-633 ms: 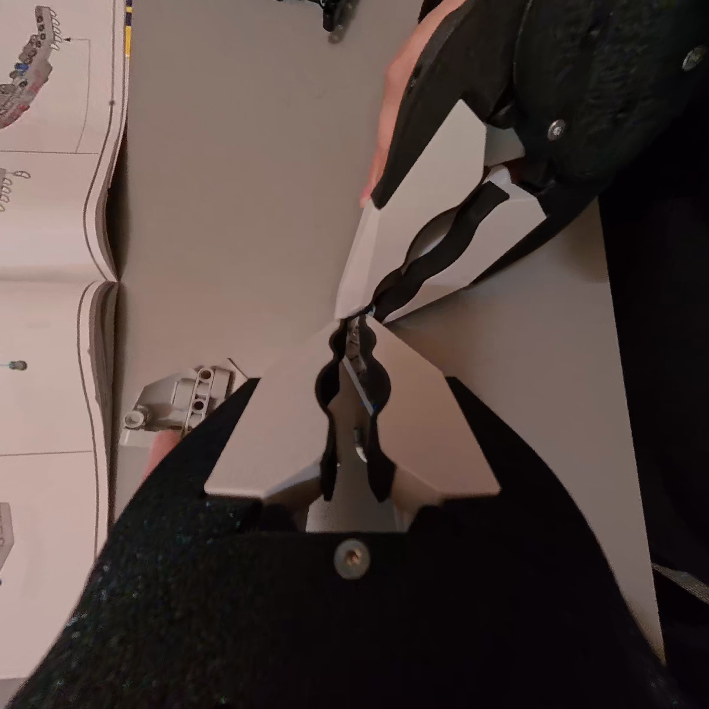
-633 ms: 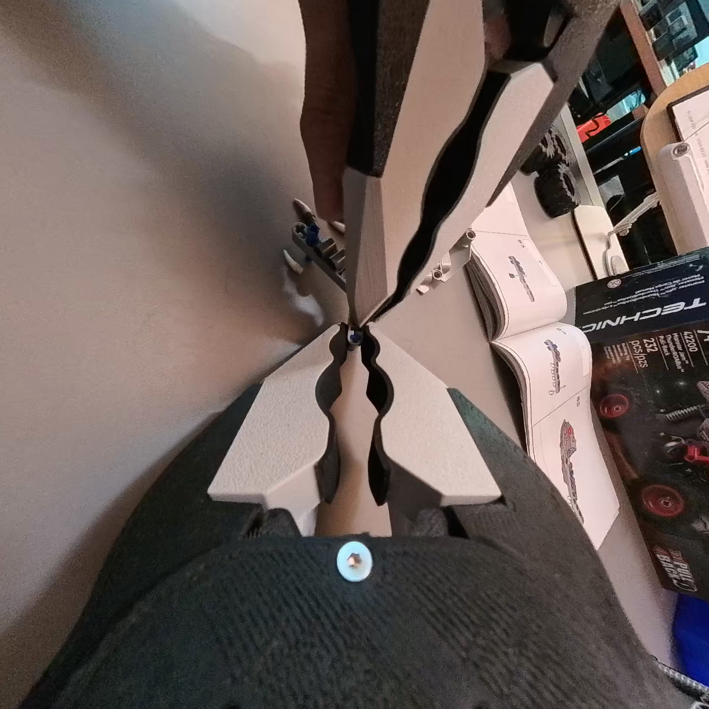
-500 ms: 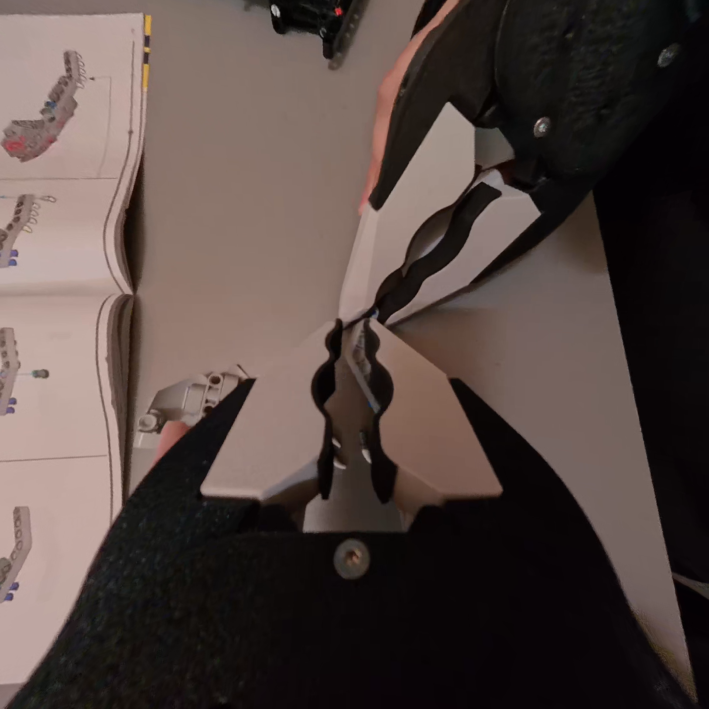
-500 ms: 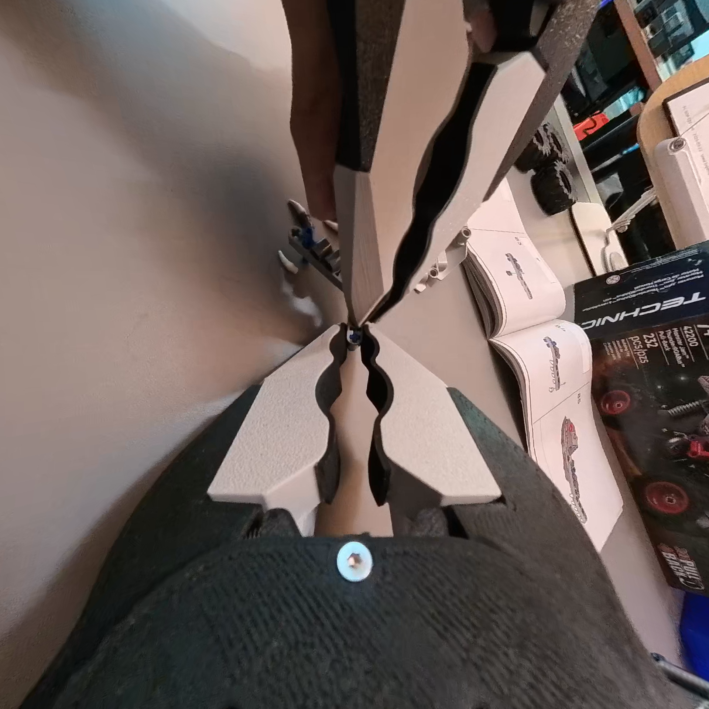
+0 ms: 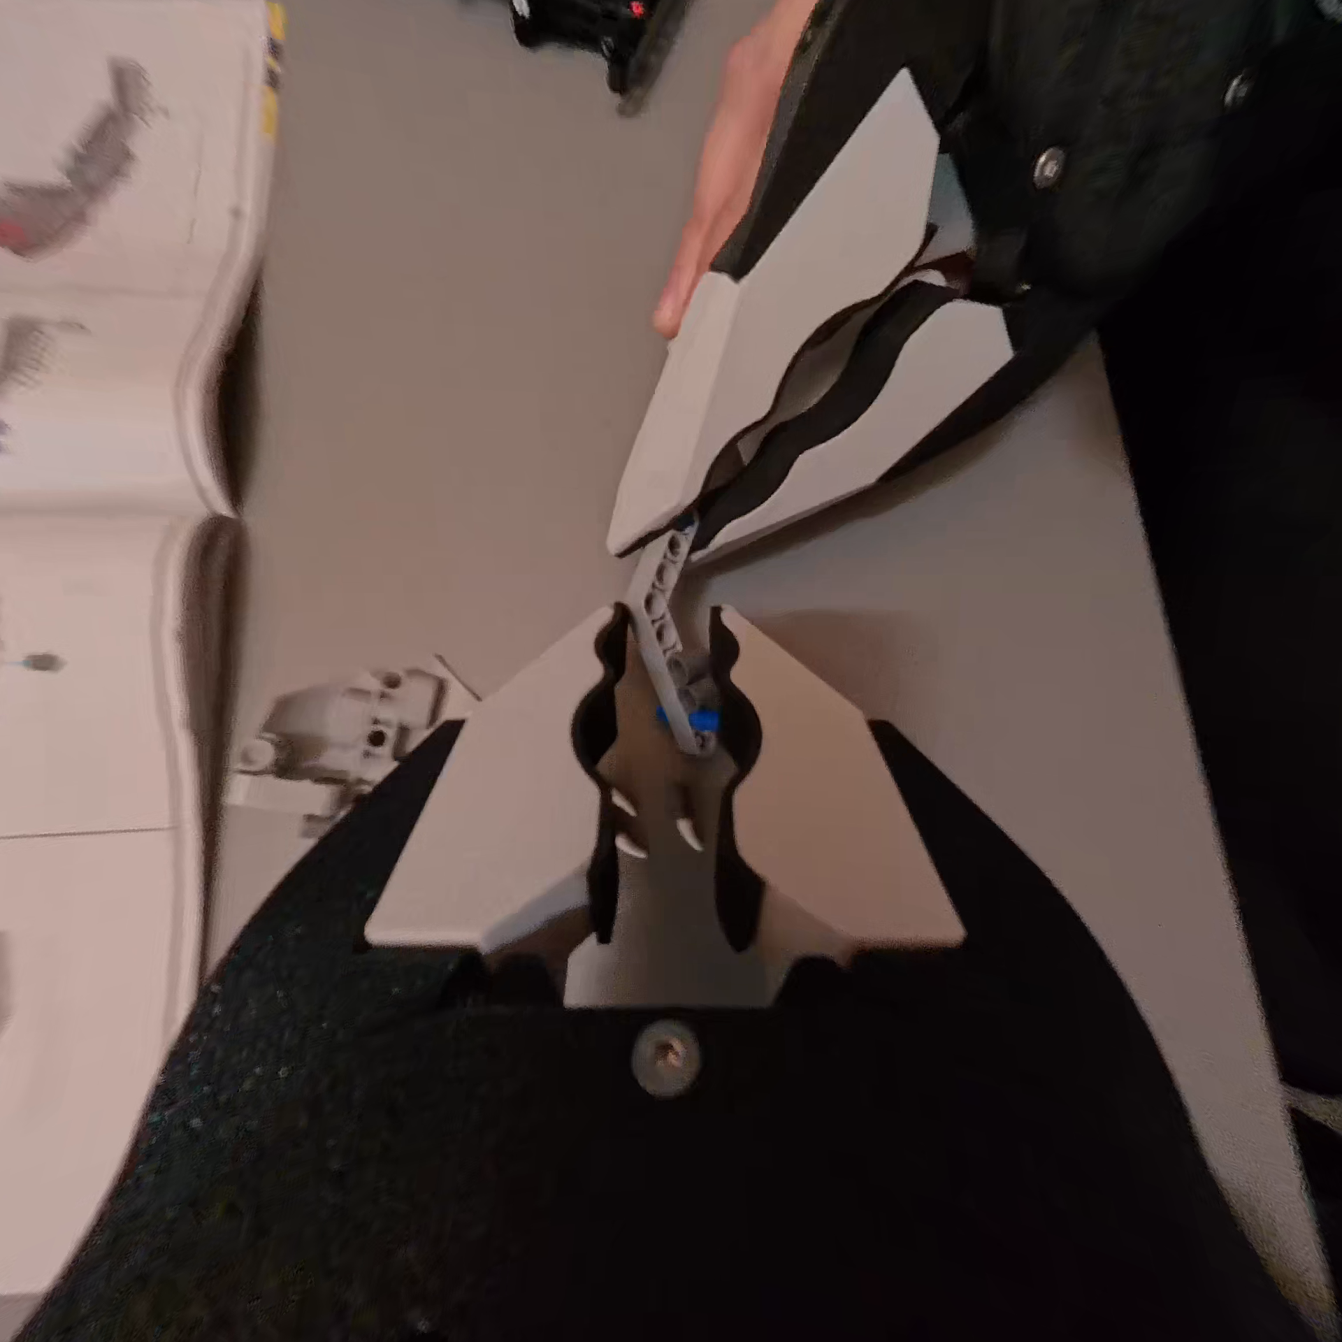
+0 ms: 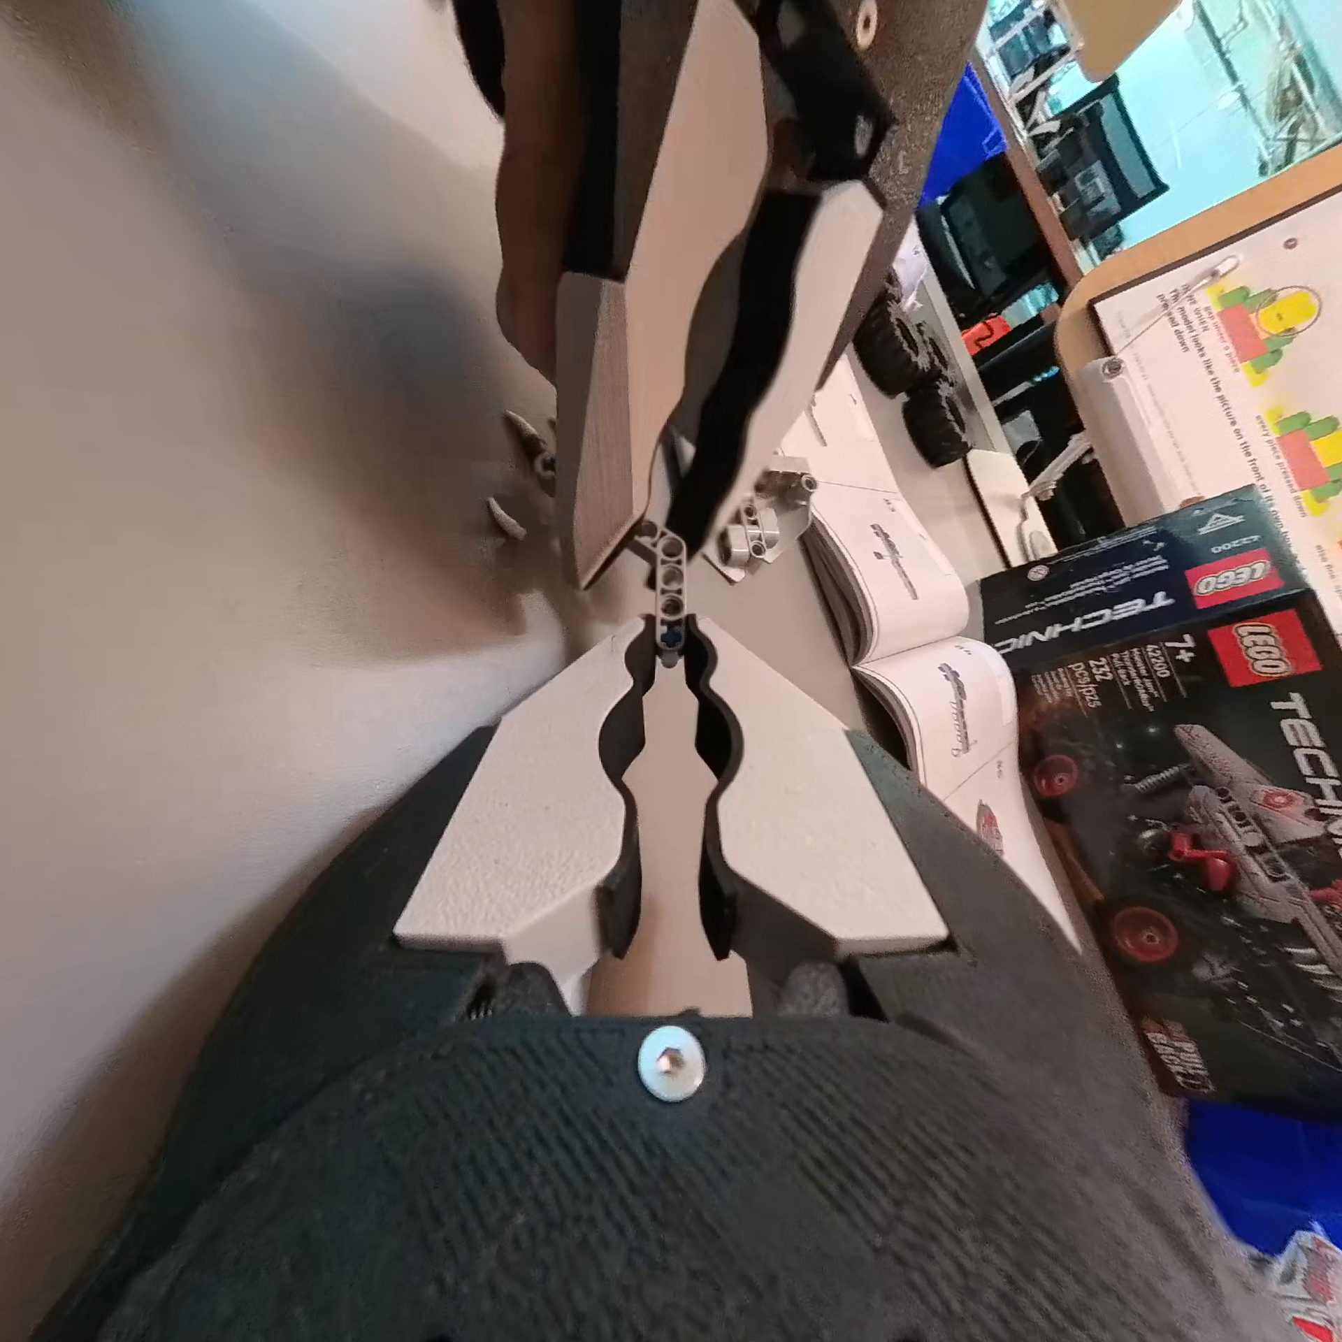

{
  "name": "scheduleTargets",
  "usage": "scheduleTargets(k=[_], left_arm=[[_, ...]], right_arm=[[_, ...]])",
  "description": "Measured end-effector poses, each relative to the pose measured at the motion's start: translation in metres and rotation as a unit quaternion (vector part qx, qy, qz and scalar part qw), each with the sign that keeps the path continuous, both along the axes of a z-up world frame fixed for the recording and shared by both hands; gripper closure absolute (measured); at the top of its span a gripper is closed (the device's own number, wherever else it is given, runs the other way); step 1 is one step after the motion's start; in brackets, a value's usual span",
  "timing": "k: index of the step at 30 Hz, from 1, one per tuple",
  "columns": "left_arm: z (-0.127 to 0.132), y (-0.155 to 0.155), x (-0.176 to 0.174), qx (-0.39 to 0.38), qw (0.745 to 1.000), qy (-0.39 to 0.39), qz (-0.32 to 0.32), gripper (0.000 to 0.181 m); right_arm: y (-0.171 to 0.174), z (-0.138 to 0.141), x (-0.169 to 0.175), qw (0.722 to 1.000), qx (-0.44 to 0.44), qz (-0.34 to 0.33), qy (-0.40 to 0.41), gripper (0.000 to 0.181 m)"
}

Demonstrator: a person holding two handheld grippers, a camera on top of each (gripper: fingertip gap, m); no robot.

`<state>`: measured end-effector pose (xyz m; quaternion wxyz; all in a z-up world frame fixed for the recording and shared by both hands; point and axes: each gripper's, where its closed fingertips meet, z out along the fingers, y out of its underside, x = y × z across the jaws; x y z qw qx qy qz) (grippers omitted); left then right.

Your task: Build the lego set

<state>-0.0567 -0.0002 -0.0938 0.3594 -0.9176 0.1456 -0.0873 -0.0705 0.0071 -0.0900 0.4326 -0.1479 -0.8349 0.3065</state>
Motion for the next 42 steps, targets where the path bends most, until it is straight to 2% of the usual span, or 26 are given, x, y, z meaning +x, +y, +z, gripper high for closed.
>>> scheduleTargets(k=[1, 4, 5, 7, 9, 10, 11, 12, 13, 14, 15, 16, 19, 21, 23, 24, 29, 30, 31, 35, 38, 42], left_arm=[[0.003, 0.002, -0.004, 0.017, 1.000, 0.023, 0.002, 0.164], [0.027, 0.012, -0.016, 0.103, 0.987, 0.121, 0.006, 0.169], [0.036, 0.015, -0.021, 0.135, 0.976, 0.170, 0.009, 0.169], [0.058, 0.020, -0.032, 0.203, 0.931, 0.305, 0.016, 0.169], [0.075, 0.021, -0.037, 0.236, 0.865, 0.443, 0.011, 0.169], [0.081, 0.021, -0.037, 0.250, 0.829, 0.501, 0.004, 0.170], [0.083, 0.022, -0.036, 0.253, 0.805, 0.537, -0.004, 0.170], [0.084, 0.022, -0.035, 0.258, 0.789, 0.557, -0.005, 0.170], [0.089, 0.023, -0.035, 0.269, 0.775, 0.572, 0.006, 0.170], [0.094, 0.023, -0.034, 0.280, 0.764, 0.581, 0.014, 0.170], [0.097, 0.023, -0.032, 0.290, 0.758, 0.584, 0.014, 0.170], [0.099, 0.024, -0.030, 0.299, 0.755, 0.583, 0.014, 0.170], [0.099, 0.027, -0.025, 0.312, 0.756, 0.576, 0.007, 0.171], [0.098, 0.028, -0.022, 0.316, 0.757, 0.572, 0.005, 0.171], [0.097, 0.028, -0.024, 0.315, 0.759, 0.569, 0.007, 0.171], [0.098, 0.029, -0.024, 0.316, 0.759, 0.569, 0.008, 0.171], [0.097, 0.029, -0.024, 0.320, 0.758, 0.569, 0.004, 0.171], [0.096, 0.029, -0.024, 0.318, 0.754, 0.575, 0.002, 0.171], [0.096, 0.029, -0.024, 0.321, 0.749, 0.579, 0.002, 0.172], [0.098, 0.028, -0.025, 0.322, 0.746, 0.583, 0.009, 0.173], [0.103, 0.028, -0.027, 0.323, 0.731, 0.601, 0.021, 0.177], [0.104, 0.027, -0.027, 0.331, 0.733, 0.594, 0.027, 0.177]], right_arm=[[0.002, 0.003, -0.002, 1.000, 0.004, -0.005, 0.014, 0.175], [0.009, 0.025, -0.004, 0.996, -0.012, -0.009, 0.084, 0.174], [0.015, 0.033, -0.005, 0.995, -0.024, -0.016, 0.095, 0.165], [0.023, 0.049, -0.003, 0.994, -0.087, -0.017, 0.071, 0.155], [0.028, 0.064, -0.001, 0.976, -0.219, -0.011, 0.005, 0.143], [0.025, 0.071, 0.003, 0.953, -0.300, 0.013, -0.049, 0.140], [0.025, 0.078, 0.004, 0.917, -0.387, 0.027, -0.097, 0.138], [0.026, 0.086, 0.006, 0.874, -0.465, 0.046, -0.137, 0.135], [0.026, 0.092, 0.010, 0.827, -0.529, 0.073, -0.174, 0.141], [0.026, 0.092, 0.011, 0.786, -0.575, 0.083, -0.213, 0.150], [0.026, 0.085, 0.010, 0.755, -0.600, 0.080, -0.252, 0.149], [0.022, 0.079, 0.011, 0.735, -0.612, 0.085, -0.281, 0.142], [0.014, 0.086, 0.013, 0.698, -0.644, 0.113, -0.290, 0.151], [0.010, 0.085, 0.013, 0.705, -0.640, 0.111, -0.284, 0.155], [0.008, 0.086, 0.015, 0.712, -0.634, 0.115, -0.278, 0.174], [0.010, 0.086, 0.013, 0.716, -0.634, 0.108, -0.272, 0.175], [0.012, 0.090, 0.012, 0.723, -0.637, 0.106, -0.245, 0.174], [0.013, 0.091, 0.011, 0.721, -0.643, 0.104, -0.238, 0.168], [0.014, 0.092, 0.011, 0.715, -0.650, 0.106, -0.236, 0.170], [0.009, 0.089, 0.015, 0.719, -0.635, 0.114, -0.259, 0.176], [0.009, 0.088, 0.013, 0.712, -0.642, 0.109, -0.262, 0.173], [0.009, 0.089, 0.013, 0.712, -0.644, 0.109, -0.258, 0.169]])
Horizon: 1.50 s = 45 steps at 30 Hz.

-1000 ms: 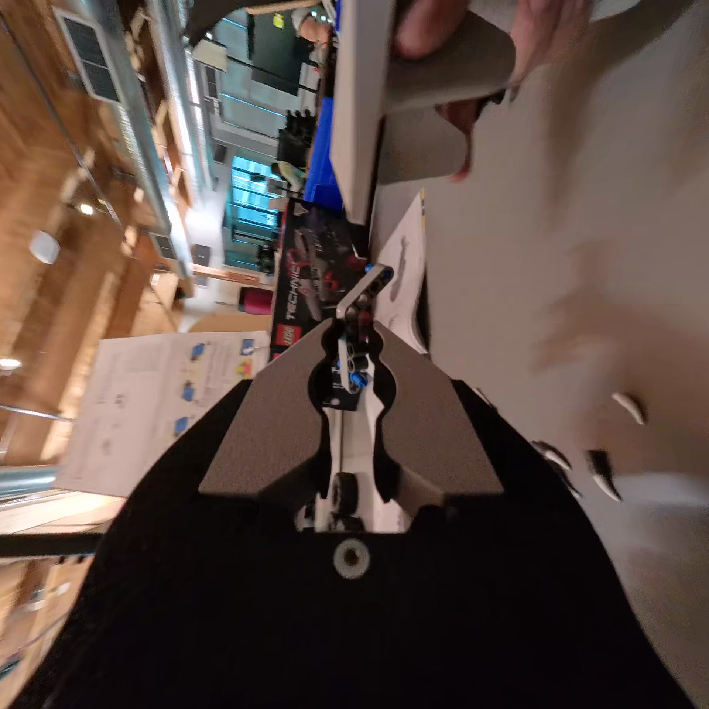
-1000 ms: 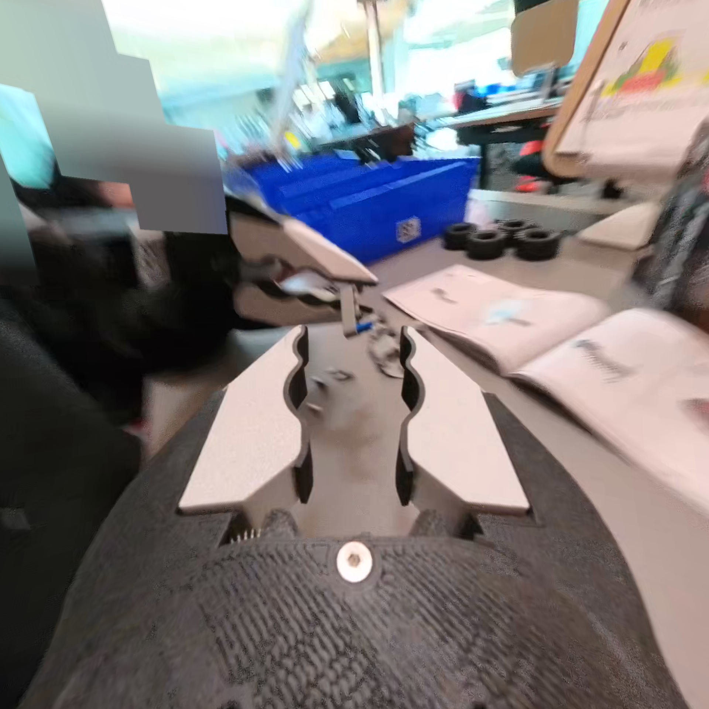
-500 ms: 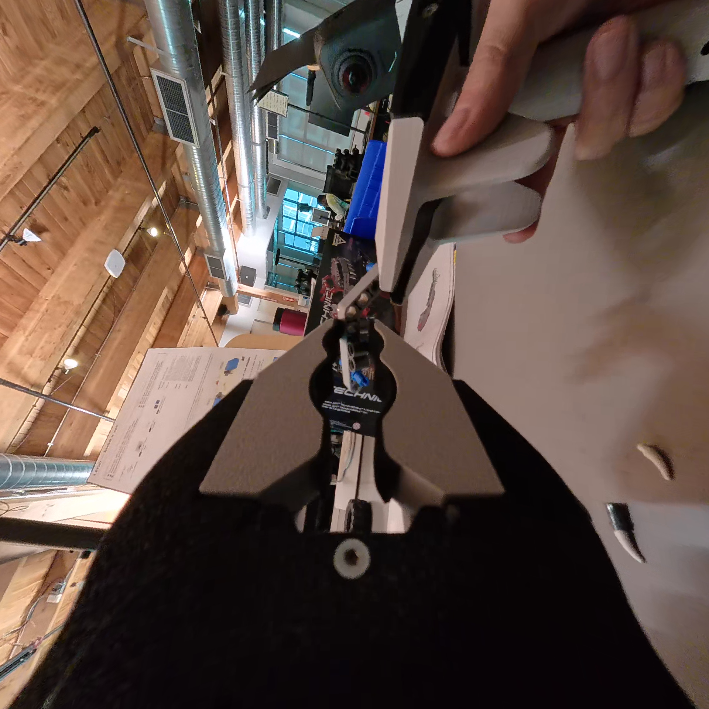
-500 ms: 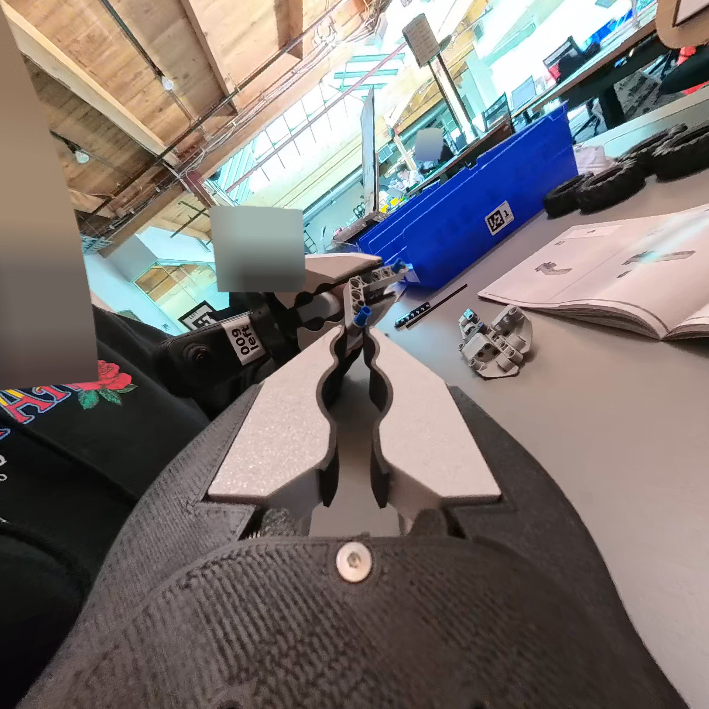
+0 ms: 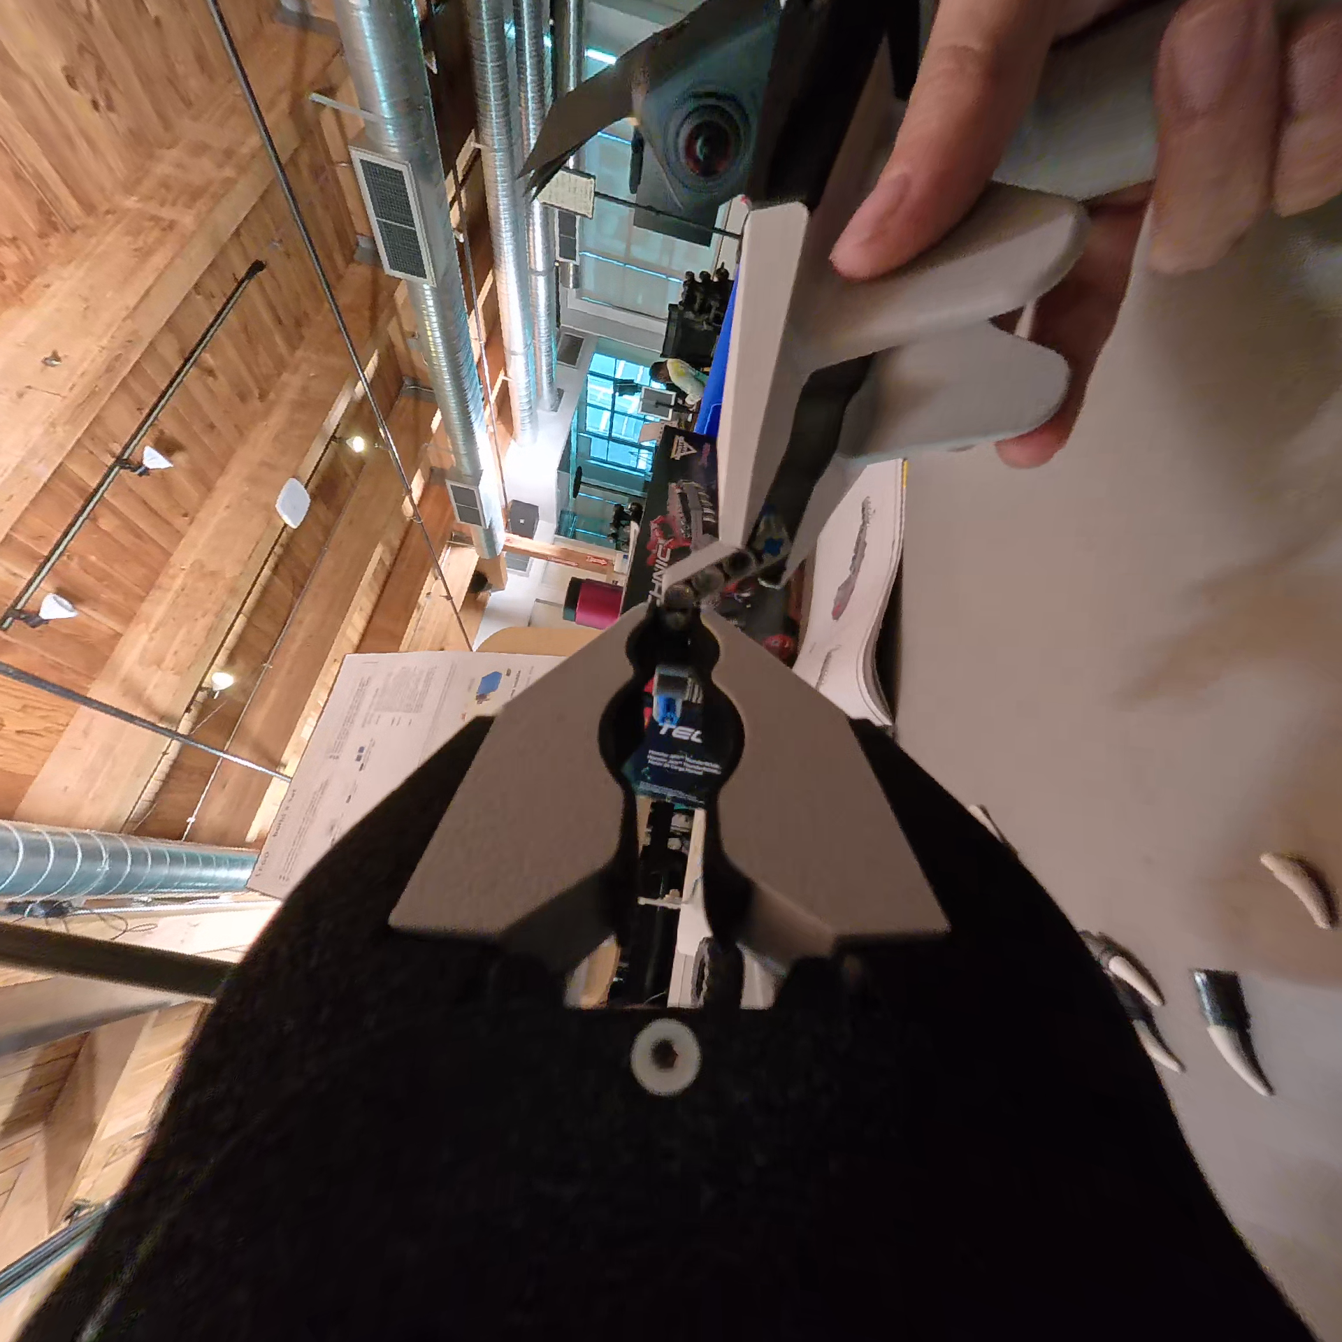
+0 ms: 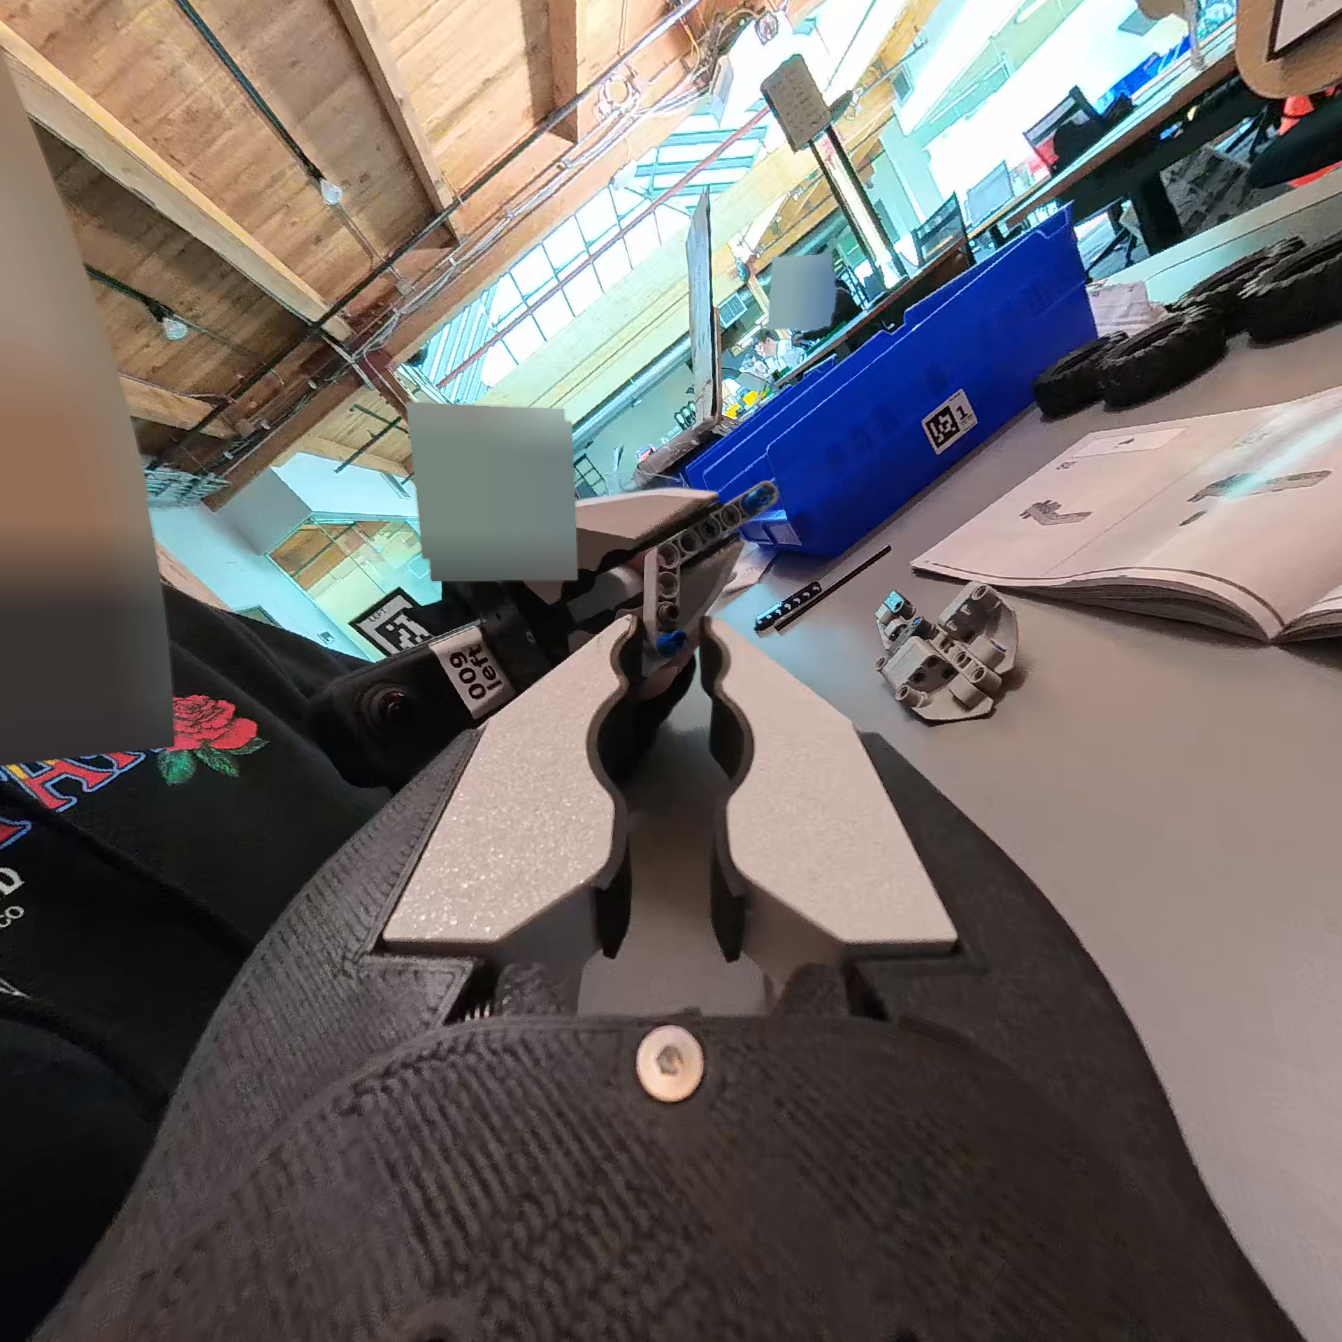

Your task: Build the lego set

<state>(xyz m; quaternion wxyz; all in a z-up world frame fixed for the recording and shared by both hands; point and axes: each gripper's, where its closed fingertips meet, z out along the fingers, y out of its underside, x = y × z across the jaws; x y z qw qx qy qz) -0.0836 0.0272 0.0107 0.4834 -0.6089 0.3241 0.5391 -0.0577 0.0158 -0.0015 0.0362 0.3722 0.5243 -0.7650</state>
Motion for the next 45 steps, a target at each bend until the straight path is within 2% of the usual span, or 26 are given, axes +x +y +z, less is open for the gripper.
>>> scheduleTargets(k=[6, 8, 11, 13, 15, 17, 18, 20, 22, 23, 26, 31, 39, 45], left_arm=[[0.007, 0.001, -0.001, 0.024, 1.000, 0.003, 0.014, 0.177], [0.005, 0.002, -0.001, 0.020, 1.000, 0.010, 0.013, 0.177], [0.005, 0.003, 0.000, 0.017, 1.000, 0.016, 0.009, 0.175], [-0.004, 0.004, 0.000, -0.007, 1.000, -0.013, -0.001, 0.168], [-0.019, 0.005, 0.004, -0.050, 0.994, -0.093, -0.040, 0.156], [-0.033, 0.002, 0.012, -0.103, 0.966, -0.220, -0.090, 0.150], [-0.037, -0.001, 0.020, -0.124, 0.942, -0.288, -0.123, 0.151], [-0.034, -0.005, 0.029, -0.135, 0.889, -0.404, -0.167, 0.151], [-0.038, -0.005, 0.023, -0.136, 0.860, -0.466, -0.159, 0.158], [-0.047, -0.006, 0.021, -0.154, 0.857, -0.469, -0.149, 0.162], [-0.071, -0.007, 0.018, -0.200, 0.873, -0.428, -0.122, 0.170], [-0.089, -0.001, 0.026, -0.231, 0.865, -0.432, -0.108, 0.169], [-0.101, -0.001, 0.025, -0.254, 0.868, -0.416, -0.092, 0.176], [-0.100, 0.000, 0.025, -0.254, 0.878, -0.394, -0.093, 0.177]], right_arm=[[-0.006, -0.001, 0.000, 1.000, -0.010, 0.009, -0.013, 0.160], [-0.005, 0.005, 0.001, 0.999, -0.038, 0.010, -0.006, 0.172], [-0.002, 0.010, 0.003, 0.998, -0.065, 0.016, -0.005, 0.175], [0.000, 0.009, 0.001, 0.999, -0.045, 0.000, 0.008, 0.176], [0.005, 0.001, -0.003, 0.999, 0.017, -0.027, 0.018, 0.176], [0.009, -0.011, -0.006, 0.991, 0.124, -0.044, 0.032, 0.176], [0.012, -0.021, -0.007, 0.977, 0.202, -0.055, 0.049, 0.176], [0.016, -0.036, -0.009, 0.935, 0.336, -0.077, 0.081, 0.175], [0.017, -0.052, -0.011, 0.888, 0.438, -0.087, 0.107, 0.175], [0.017, -0.061, -0.011, 0.866, 0.479, -0.086, 0.117, 0.175], [0.015, -0.078, -0.011, 0.817, 0.553, -0.081, 0.139, 0.175], [0.014, -0.092, -0.011, 0.766, 0.616, -0.071, 0.168, 0.175], [0.004, -0.098, -0.009, 0.748, 0.629, -0.068, 0.201, 0.175], [0.004, -0.098, -0.010, 0.752, 0.623, -0.072, 0.202, 0.175]])
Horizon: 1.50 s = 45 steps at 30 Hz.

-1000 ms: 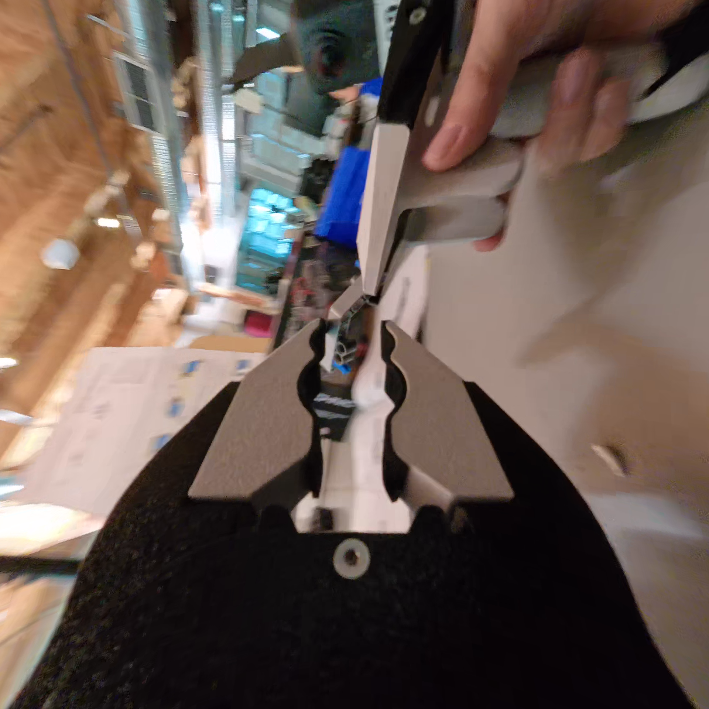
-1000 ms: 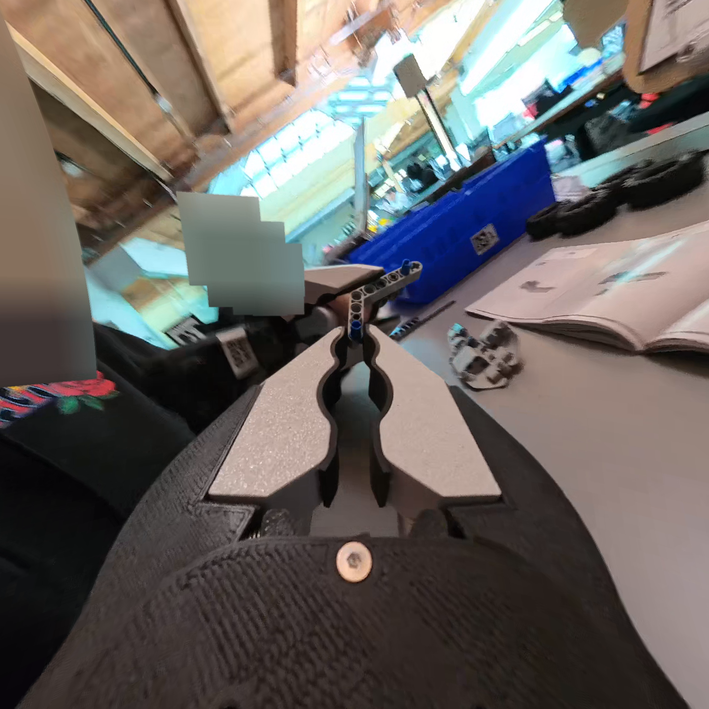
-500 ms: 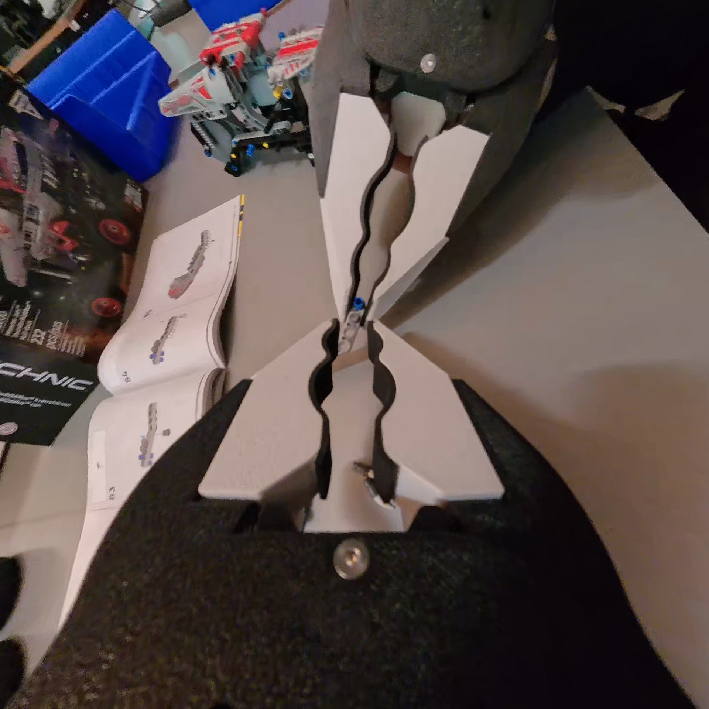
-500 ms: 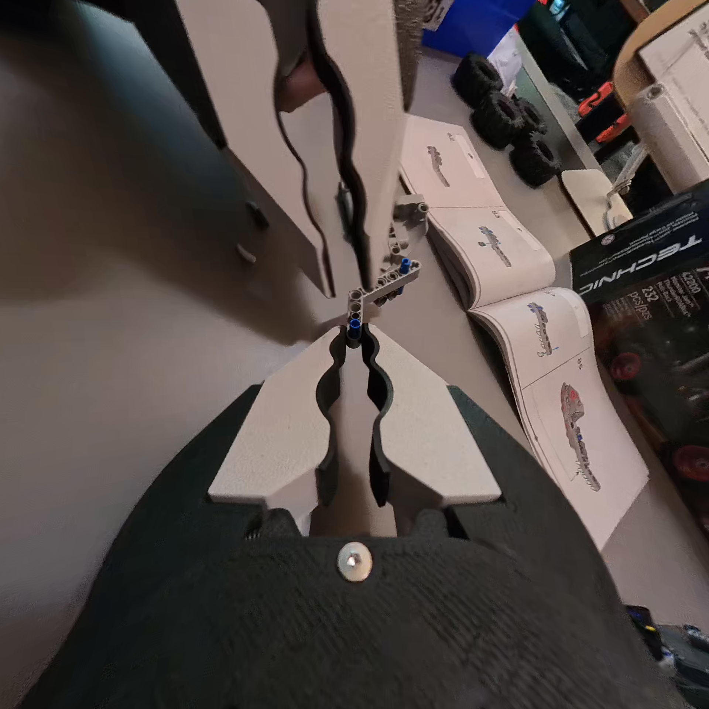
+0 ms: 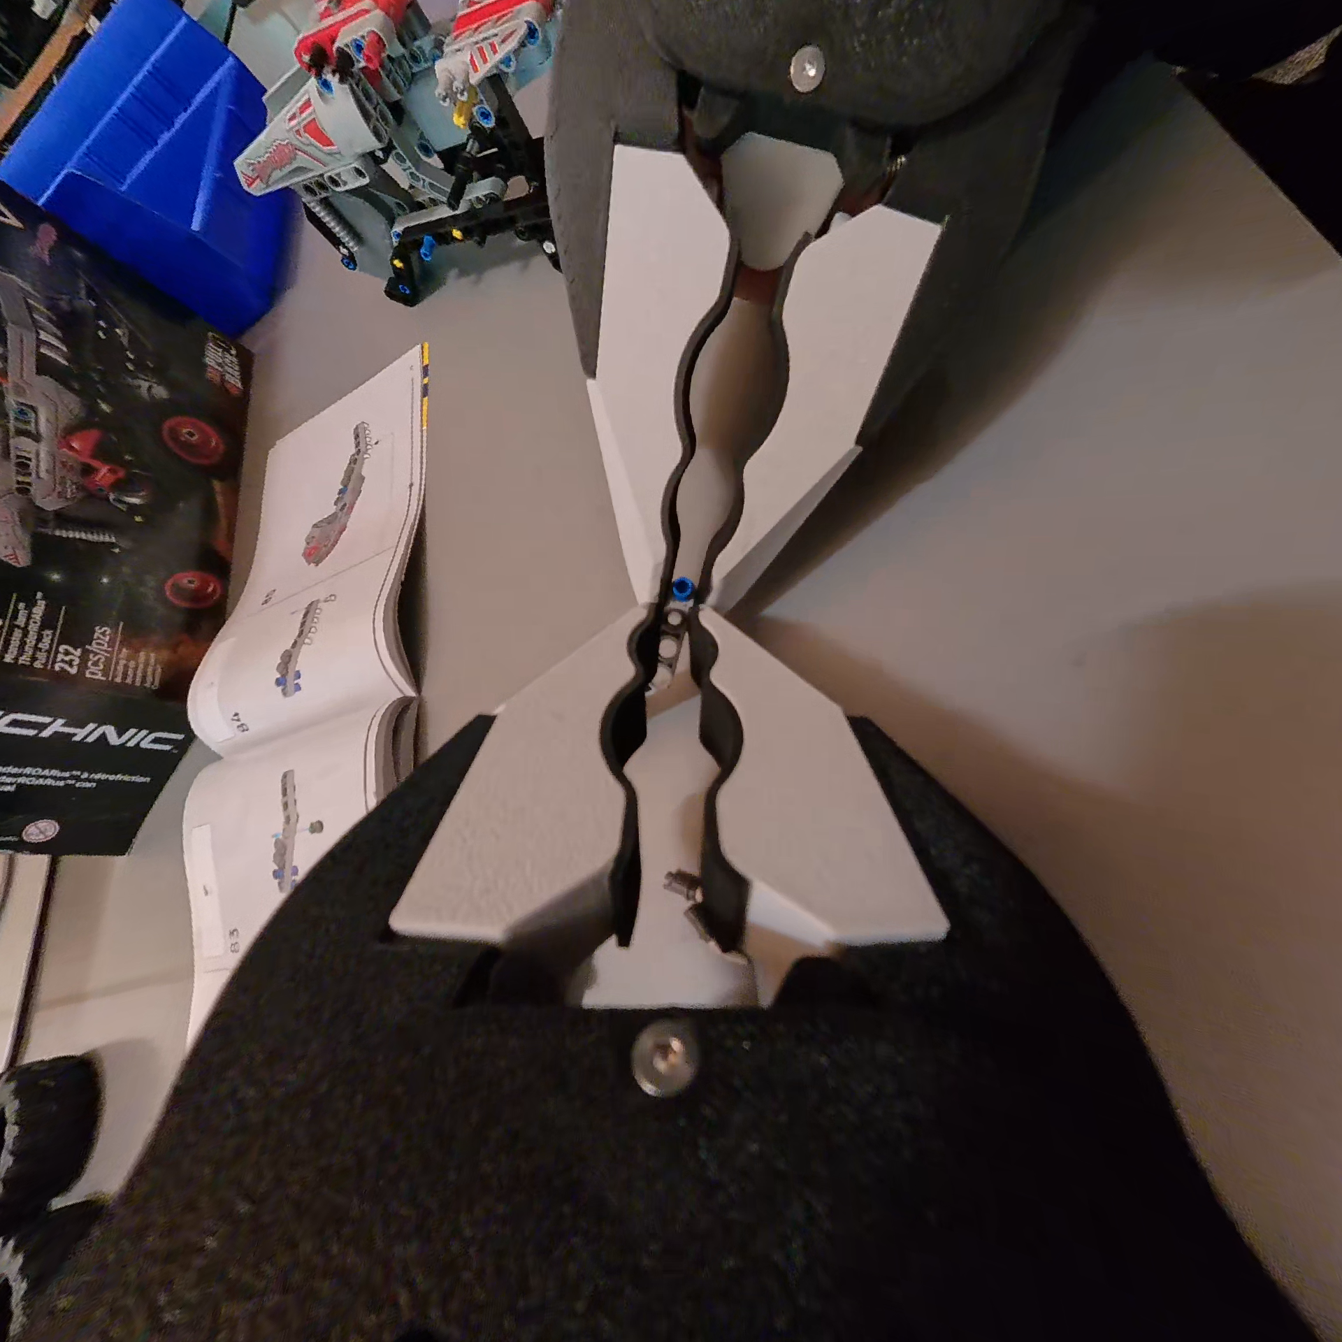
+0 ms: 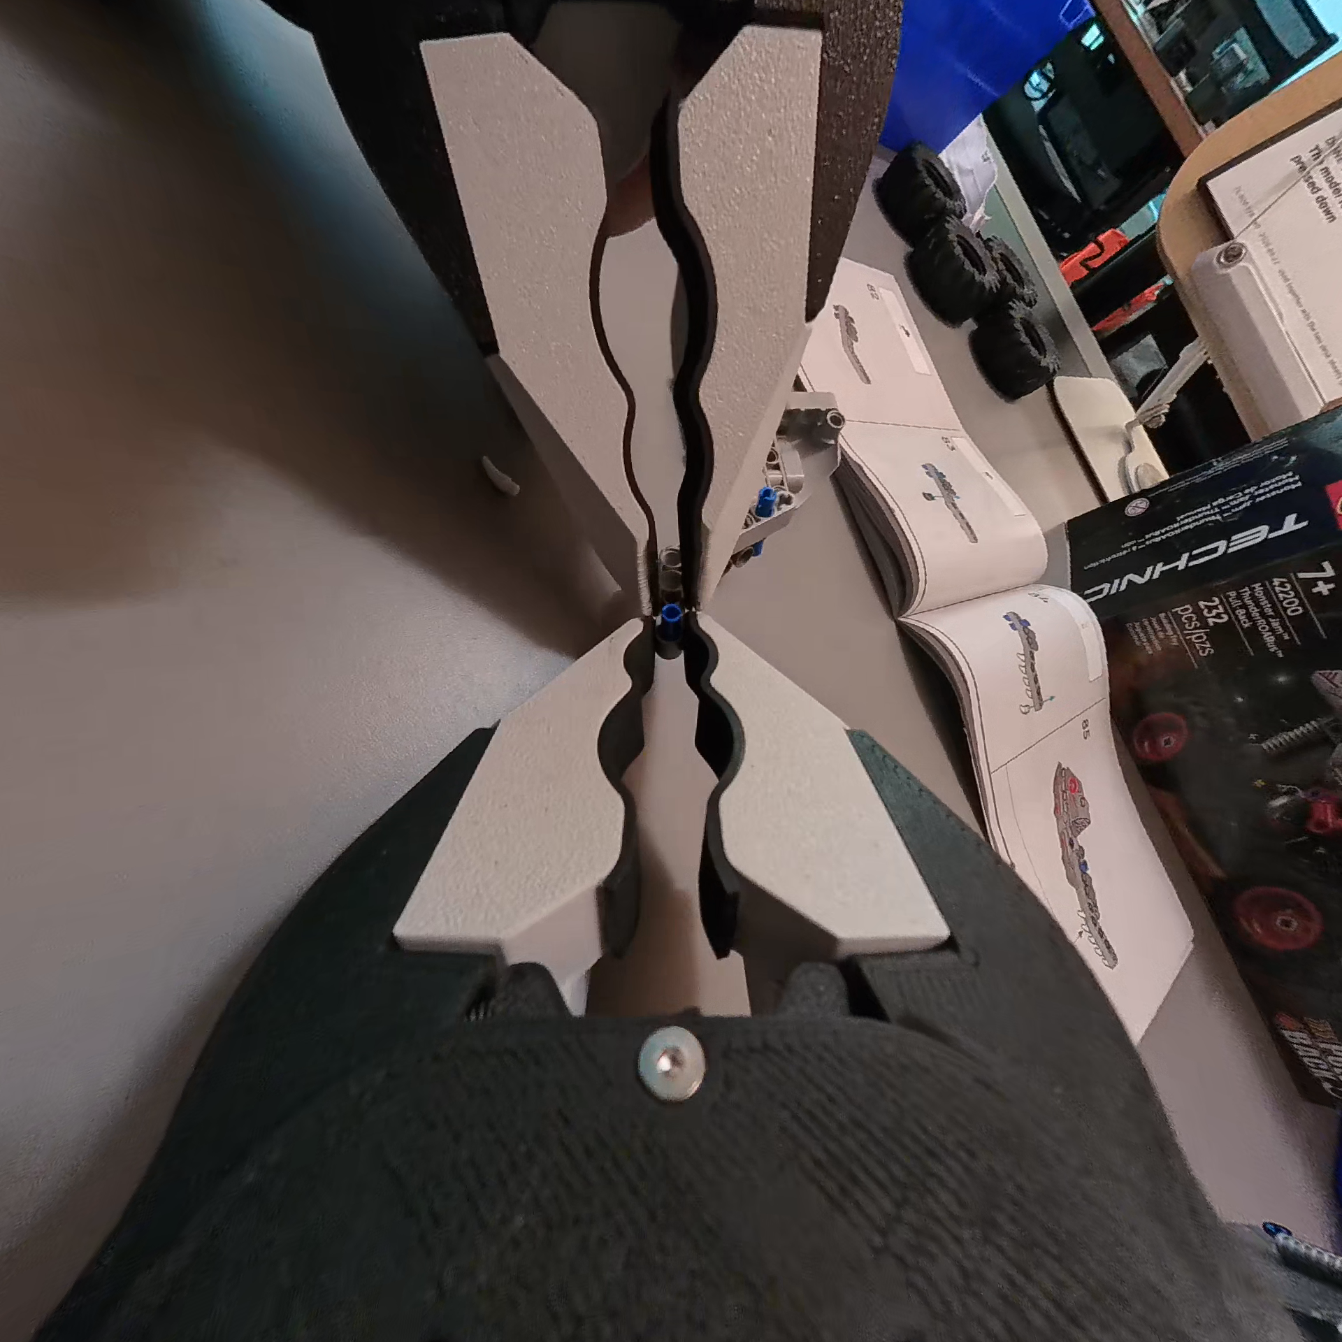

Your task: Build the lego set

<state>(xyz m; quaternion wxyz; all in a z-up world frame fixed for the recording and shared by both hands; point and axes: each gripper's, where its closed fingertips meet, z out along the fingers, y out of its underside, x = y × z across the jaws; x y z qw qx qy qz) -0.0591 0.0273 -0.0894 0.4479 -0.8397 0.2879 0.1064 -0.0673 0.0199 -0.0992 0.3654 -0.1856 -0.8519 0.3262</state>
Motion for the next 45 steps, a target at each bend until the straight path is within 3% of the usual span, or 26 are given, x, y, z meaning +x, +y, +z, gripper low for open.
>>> scheduleTargets(k=[19, 28, 32, 38, 45], left_arm=[[-0.003, -0.002, 0.001, -0.007, 1.000, 0.000, -0.007, 0.180], [-0.002, 0.000, -0.001, -0.018, 0.999, 0.045, 0.013, 0.181], [0.016, 0.005, 0.008, 0.015, 1.000, -0.003, 0.006, 0.181], [0.005, 0.000, -0.007, 0.005, 1.000, 0.008, 0.021, 0.181], [-0.001, 0.002, -0.001, -0.005, 1.000, 0.005, 0.014, 0.176]], right_arm=[[0.000, -0.003, 0.001, 1.000, 0.012, 0.002, 0.001, 0.175], [0.003, -0.003, 0.000, 1.000, 0.018, -0.003, 0.008, 0.175], [0.009, -0.004, -0.003, 0.999, 0.030, -0.016, 0.009, 0.175], [0.009, -0.003, -0.004, 1.000, 0.020, -0.019, 0.012, 0.175], [0.006, -0.003, -0.003, 1.000, 0.022, -0.015, 0.016, 0.175]])
